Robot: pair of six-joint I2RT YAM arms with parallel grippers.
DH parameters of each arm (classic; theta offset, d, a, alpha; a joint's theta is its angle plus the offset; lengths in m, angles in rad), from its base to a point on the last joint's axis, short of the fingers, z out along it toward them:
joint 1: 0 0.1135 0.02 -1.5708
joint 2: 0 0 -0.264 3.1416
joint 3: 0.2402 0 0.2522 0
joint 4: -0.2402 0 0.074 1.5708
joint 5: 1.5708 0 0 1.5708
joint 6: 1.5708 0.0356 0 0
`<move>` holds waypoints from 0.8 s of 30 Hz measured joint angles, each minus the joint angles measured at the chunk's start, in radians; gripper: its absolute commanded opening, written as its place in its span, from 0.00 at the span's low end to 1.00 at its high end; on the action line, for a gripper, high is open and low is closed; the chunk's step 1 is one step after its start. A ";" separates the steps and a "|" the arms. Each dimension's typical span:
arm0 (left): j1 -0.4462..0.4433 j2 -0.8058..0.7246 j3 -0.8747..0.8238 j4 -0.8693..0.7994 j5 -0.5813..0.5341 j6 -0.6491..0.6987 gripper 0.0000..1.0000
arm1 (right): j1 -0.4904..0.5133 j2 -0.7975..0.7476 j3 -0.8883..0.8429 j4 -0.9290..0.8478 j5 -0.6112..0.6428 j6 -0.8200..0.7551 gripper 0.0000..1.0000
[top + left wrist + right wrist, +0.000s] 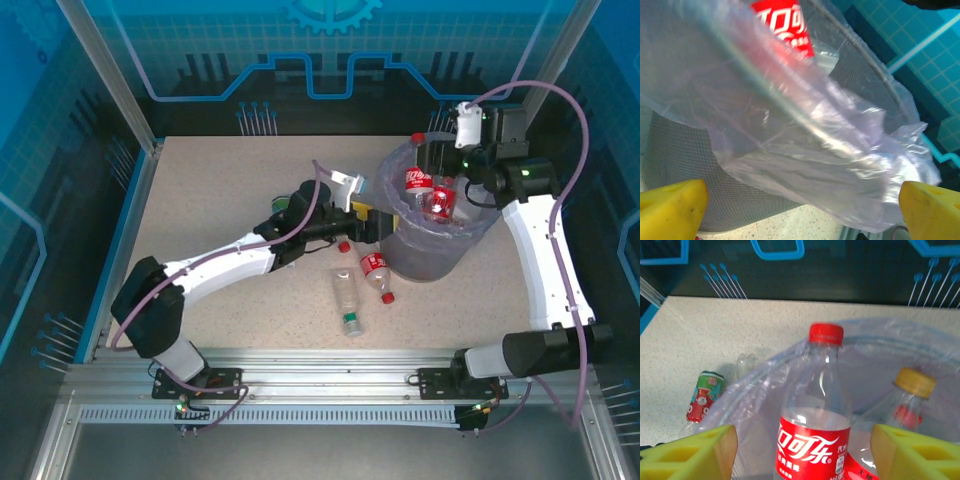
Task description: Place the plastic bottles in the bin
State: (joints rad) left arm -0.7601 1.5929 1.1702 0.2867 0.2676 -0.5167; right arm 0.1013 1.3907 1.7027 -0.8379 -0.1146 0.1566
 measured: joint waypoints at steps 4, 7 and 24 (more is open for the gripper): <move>0.012 -0.123 -0.016 -0.033 -0.048 0.005 0.99 | 0.000 -0.038 0.010 -0.027 -0.002 -0.002 0.74; 0.048 -0.241 -0.022 -0.119 -0.096 0.019 0.99 | -0.001 -0.069 0.010 -0.045 -0.013 -0.002 0.75; 0.391 -0.218 -0.309 -0.506 -0.343 -0.025 0.99 | 0.010 -0.325 -0.121 -0.120 -0.035 -0.005 0.96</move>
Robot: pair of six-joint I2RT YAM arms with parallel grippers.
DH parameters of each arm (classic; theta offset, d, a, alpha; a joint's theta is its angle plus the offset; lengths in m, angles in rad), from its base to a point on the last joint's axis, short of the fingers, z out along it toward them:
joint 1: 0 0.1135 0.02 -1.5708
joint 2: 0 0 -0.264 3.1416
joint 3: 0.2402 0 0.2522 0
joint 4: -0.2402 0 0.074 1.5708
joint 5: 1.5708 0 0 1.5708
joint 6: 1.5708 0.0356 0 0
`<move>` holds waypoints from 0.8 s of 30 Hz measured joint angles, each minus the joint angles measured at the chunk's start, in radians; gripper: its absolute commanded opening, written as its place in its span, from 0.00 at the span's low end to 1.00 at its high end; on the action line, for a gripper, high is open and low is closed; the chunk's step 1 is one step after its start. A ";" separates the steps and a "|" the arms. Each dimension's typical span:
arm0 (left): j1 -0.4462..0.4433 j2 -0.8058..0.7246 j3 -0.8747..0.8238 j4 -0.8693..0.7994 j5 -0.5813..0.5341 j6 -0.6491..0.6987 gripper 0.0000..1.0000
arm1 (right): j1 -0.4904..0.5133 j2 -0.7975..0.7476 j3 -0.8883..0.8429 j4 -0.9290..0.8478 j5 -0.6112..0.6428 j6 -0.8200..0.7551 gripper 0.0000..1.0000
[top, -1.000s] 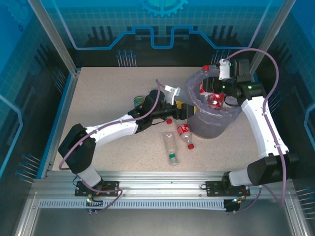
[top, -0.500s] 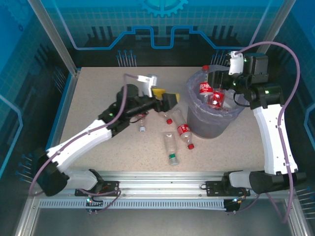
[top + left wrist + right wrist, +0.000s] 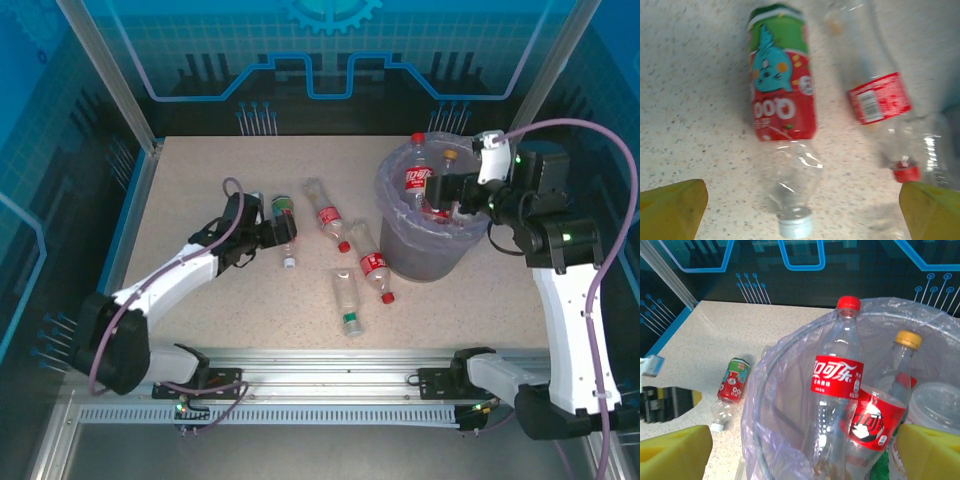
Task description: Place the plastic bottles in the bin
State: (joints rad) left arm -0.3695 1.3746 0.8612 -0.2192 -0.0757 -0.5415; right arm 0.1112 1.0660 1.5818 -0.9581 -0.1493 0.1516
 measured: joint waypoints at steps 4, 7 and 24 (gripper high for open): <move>0.006 0.110 0.000 0.035 -0.006 -0.010 0.99 | 0.000 -0.064 -0.056 -0.019 0.007 0.000 0.98; 0.006 0.188 0.000 0.057 -0.007 -0.016 0.99 | 0.000 -0.092 -0.095 -0.027 0.012 -0.002 0.98; -0.011 0.322 0.002 0.117 -0.055 -0.057 0.83 | -0.014 -0.095 -0.202 0.032 -0.017 0.009 0.98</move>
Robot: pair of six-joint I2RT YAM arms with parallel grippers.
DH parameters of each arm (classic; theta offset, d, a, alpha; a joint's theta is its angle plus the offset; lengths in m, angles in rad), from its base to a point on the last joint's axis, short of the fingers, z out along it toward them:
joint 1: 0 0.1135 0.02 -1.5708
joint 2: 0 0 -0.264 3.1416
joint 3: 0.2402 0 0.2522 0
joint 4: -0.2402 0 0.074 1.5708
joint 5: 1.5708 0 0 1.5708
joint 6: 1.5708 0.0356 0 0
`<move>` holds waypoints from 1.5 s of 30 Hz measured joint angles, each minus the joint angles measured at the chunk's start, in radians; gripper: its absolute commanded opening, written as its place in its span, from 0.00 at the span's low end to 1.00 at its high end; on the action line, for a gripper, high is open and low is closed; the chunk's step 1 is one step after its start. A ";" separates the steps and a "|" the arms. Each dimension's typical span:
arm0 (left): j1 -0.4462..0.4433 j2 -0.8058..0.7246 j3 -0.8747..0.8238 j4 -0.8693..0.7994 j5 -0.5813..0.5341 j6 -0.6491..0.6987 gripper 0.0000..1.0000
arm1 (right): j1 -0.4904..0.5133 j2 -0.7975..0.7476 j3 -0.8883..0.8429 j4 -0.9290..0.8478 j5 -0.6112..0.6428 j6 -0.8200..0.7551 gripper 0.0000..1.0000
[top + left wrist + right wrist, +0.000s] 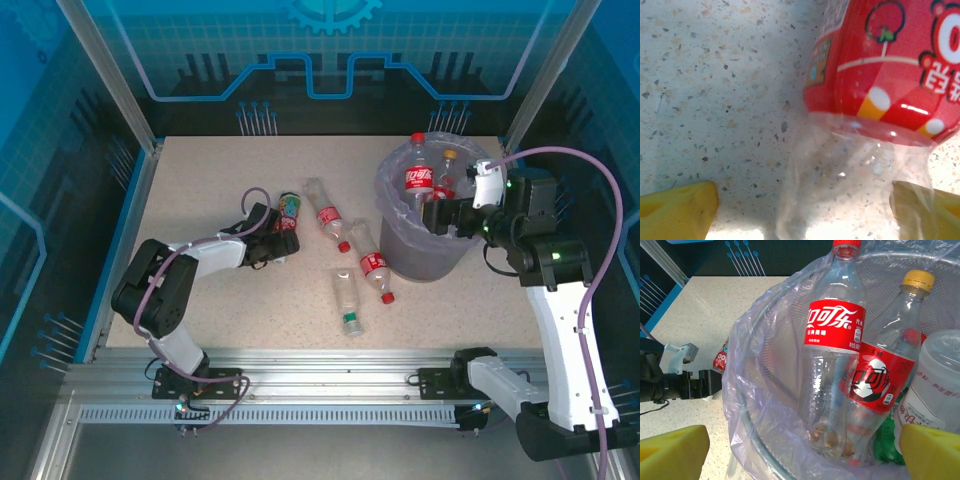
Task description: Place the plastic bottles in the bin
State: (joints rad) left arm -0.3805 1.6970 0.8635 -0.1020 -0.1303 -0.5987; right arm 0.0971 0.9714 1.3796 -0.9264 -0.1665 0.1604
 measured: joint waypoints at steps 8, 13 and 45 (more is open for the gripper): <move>0.000 0.013 0.011 -0.027 -0.037 0.022 0.61 | 0.000 0.013 -0.025 0.023 -0.030 0.018 0.97; 0.000 0.013 0.011 -0.013 -0.025 0.029 0.55 | 0.000 0.037 -0.025 0.043 -0.062 0.022 0.97; -0.100 -0.467 -0.019 -0.020 0.053 0.129 0.31 | 0.280 0.185 0.116 0.187 -0.050 0.047 0.92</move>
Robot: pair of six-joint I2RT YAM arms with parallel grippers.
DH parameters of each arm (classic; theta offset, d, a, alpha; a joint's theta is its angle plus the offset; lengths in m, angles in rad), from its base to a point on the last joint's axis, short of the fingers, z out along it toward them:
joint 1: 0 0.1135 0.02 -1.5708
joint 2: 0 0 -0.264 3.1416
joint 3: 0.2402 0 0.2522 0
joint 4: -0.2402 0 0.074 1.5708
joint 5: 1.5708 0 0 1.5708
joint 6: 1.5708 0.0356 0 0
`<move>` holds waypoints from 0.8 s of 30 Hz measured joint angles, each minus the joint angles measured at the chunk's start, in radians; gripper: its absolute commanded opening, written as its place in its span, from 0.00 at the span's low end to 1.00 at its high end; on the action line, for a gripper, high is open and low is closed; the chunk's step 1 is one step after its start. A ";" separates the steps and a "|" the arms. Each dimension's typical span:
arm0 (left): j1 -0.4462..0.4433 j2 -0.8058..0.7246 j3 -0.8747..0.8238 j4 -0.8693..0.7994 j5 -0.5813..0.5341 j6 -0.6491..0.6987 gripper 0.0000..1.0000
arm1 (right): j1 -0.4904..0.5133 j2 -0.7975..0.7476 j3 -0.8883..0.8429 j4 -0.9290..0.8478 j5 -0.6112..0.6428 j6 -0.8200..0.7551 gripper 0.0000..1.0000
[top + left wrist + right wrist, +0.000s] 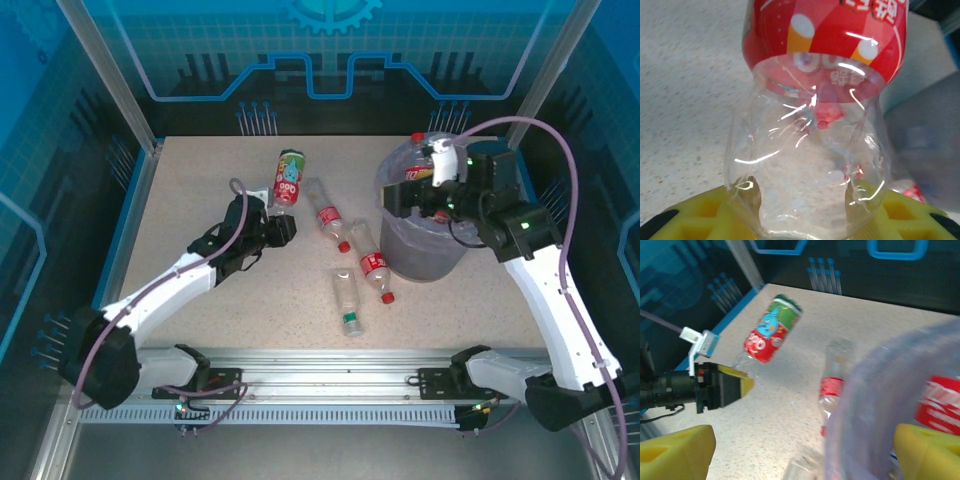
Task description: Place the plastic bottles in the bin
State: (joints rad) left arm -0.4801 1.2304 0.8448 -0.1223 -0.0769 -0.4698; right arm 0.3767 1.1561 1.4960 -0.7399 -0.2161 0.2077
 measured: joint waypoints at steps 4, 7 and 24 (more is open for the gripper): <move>-0.057 -0.072 -0.042 0.054 0.029 0.029 0.29 | 0.078 0.088 0.054 0.064 0.025 0.024 0.95; -0.095 -0.101 -0.090 0.106 0.053 0.053 0.29 | 0.097 0.160 0.060 0.130 0.025 0.063 0.99; -0.172 -0.114 -0.143 0.338 0.095 0.098 0.28 | 0.102 0.396 0.064 0.330 -0.074 0.285 0.93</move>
State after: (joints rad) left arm -0.6521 1.1168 0.7021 0.2153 0.0177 -0.3717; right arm 0.4786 1.5517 1.5597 -0.4095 -0.2897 0.4931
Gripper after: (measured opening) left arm 0.444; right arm 0.978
